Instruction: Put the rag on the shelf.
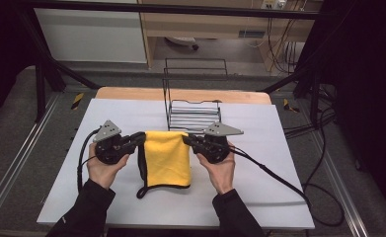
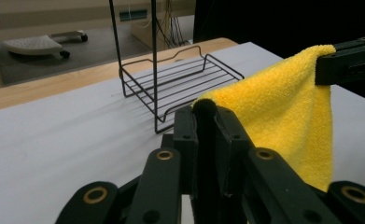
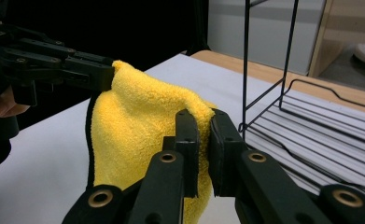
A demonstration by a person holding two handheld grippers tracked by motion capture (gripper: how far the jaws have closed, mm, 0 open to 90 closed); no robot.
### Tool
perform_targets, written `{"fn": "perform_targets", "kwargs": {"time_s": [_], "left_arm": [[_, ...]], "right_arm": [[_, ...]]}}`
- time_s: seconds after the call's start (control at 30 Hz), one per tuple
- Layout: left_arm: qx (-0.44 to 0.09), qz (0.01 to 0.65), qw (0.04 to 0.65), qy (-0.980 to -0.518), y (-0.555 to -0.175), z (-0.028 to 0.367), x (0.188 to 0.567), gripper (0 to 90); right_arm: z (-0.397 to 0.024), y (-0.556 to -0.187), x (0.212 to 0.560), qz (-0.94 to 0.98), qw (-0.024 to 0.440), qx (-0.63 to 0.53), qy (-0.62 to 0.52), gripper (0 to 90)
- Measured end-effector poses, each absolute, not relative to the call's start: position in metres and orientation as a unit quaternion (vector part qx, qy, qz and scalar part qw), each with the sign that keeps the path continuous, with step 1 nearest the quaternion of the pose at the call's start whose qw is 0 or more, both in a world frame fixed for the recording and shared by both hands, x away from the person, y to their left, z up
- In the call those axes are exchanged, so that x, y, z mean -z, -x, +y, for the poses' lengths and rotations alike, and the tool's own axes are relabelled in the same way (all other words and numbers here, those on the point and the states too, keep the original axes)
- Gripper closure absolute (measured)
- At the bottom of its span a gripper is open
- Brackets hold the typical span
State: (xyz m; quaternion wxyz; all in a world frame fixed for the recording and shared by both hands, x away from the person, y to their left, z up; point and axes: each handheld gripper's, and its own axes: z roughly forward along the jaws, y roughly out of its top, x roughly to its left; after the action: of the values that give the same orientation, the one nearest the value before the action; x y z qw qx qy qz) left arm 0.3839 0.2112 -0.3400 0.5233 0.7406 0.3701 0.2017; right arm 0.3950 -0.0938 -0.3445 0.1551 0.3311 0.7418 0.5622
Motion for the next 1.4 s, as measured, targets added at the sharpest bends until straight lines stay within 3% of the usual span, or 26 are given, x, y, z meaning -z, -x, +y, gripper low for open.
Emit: {"fn": "perform_targets", "kwargs": {"time_s": [1.4], "left_arm": [[-0.262, 0.315, 0.605, -0.683, -0.381, 0.174, 0.287, 79.8]], "right_arm": [[-0.129, -0.378, 0.283, 0.691, 0.256, -0.612, -0.287, 84.0]]}}
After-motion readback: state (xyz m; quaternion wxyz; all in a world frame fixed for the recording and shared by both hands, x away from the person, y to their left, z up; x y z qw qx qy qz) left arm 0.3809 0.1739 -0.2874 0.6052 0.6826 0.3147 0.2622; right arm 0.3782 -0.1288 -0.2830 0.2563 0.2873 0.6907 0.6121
